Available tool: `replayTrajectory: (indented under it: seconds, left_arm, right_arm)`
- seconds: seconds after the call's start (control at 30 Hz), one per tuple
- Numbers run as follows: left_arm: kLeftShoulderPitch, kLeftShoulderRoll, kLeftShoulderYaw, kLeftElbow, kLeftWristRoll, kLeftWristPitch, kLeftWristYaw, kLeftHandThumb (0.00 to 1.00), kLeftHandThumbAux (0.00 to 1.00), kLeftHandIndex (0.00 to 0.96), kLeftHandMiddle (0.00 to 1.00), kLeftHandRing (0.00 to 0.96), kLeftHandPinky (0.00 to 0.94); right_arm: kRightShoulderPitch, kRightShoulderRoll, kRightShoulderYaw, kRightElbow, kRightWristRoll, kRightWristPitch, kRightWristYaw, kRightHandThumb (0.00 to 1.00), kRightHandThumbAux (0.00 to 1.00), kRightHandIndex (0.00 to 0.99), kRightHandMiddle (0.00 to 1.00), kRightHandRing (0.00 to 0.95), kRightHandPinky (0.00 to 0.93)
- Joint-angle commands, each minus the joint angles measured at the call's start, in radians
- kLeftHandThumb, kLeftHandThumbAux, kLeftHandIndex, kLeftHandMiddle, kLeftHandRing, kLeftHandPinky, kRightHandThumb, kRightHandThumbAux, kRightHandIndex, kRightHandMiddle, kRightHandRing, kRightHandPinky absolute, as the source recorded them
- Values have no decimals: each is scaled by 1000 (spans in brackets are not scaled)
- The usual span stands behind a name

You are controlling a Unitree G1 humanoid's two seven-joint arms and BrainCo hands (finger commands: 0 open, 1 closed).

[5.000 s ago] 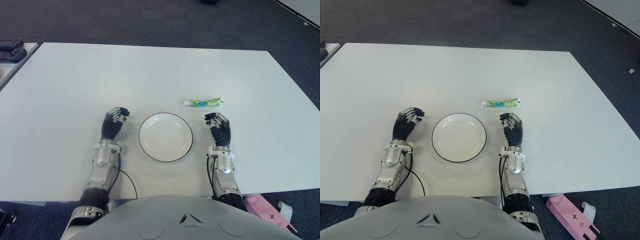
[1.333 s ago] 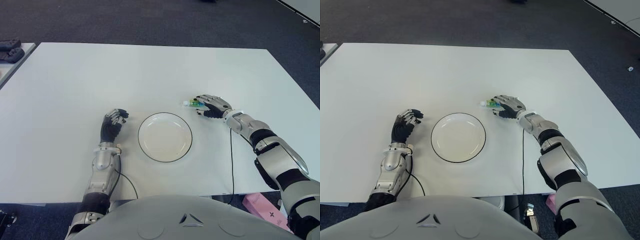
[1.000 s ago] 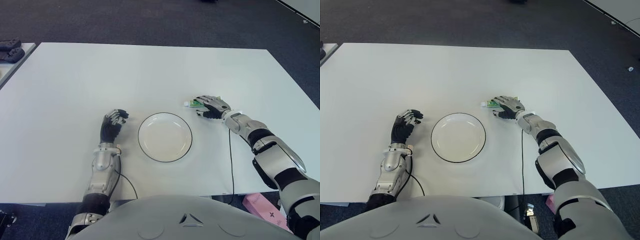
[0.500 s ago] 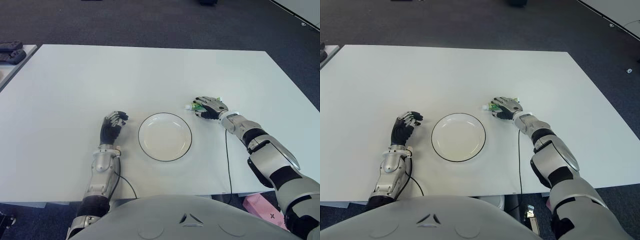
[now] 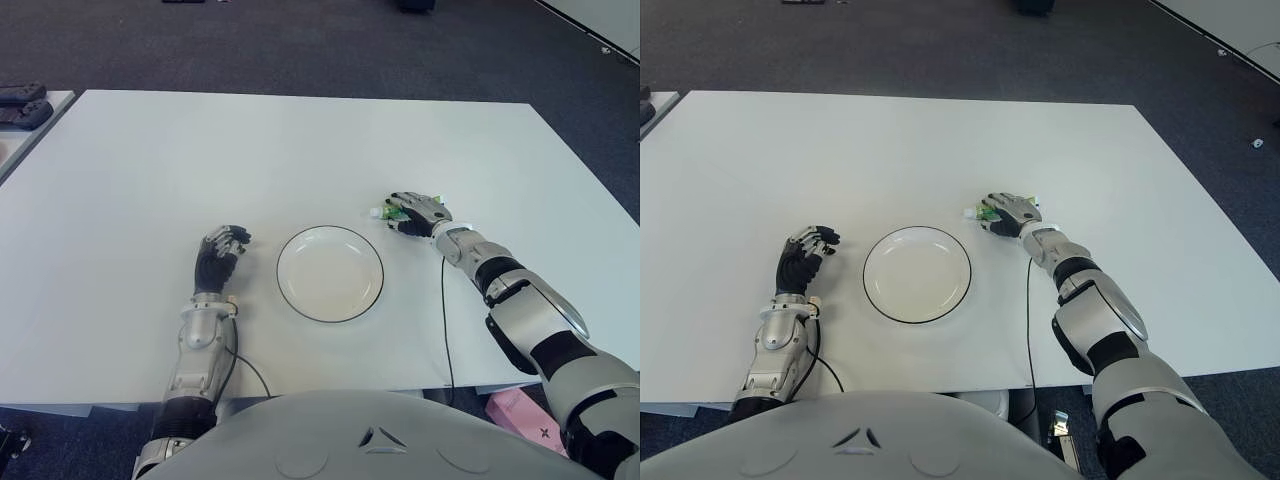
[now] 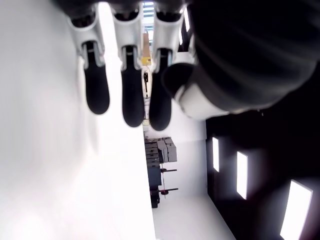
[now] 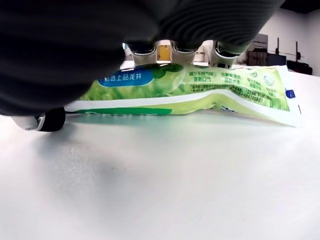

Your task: Put the toothpaste on the table into the plate.

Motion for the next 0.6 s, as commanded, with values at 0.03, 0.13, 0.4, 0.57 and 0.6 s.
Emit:
replayTrajectory:
  seconds: [0.03, 0.13, 0.4, 0.57, 0.6]
  left_arm:
    - [18, 2, 2, 7, 13, 14, 7, 716, 724, 425, 453, 437, 439]
    - [18, 5, 1, 11, 9, 5, 0, 713, 724, 424, 451, 440, 445]
    - [24, 4, 2, 5, 0, 3, -5, 716, 724, 425, 451, 433, 425]
    - [24, 4, 2, 5, 3, -1, -3, 716, 724, 425, 452, 434, 435]
    - [24, 4, 1, 6, 3, -2, -3, 715, 724, 425, 453, 437, 439]
  right_arm:
    - [89, 19, 2, 65, 1, 103, 97, 585, 280, 0, 0, 0, 0]
    - [96, 25, -17, 64, 23, 112, 79, 604, 339, 0, 0, 1, 44]
    - [125, 30, -55, 68, 53, 130, 1, 700, 487, 205, 234, 273, 326]
    - [123, 32, -88, 60, 78, 106, -21, 722, 640, 385, 402, 423, 454]
    - [123, 32, -93, 60, 82, 104, -21, 766, 653, 404, 424, 461, 487]
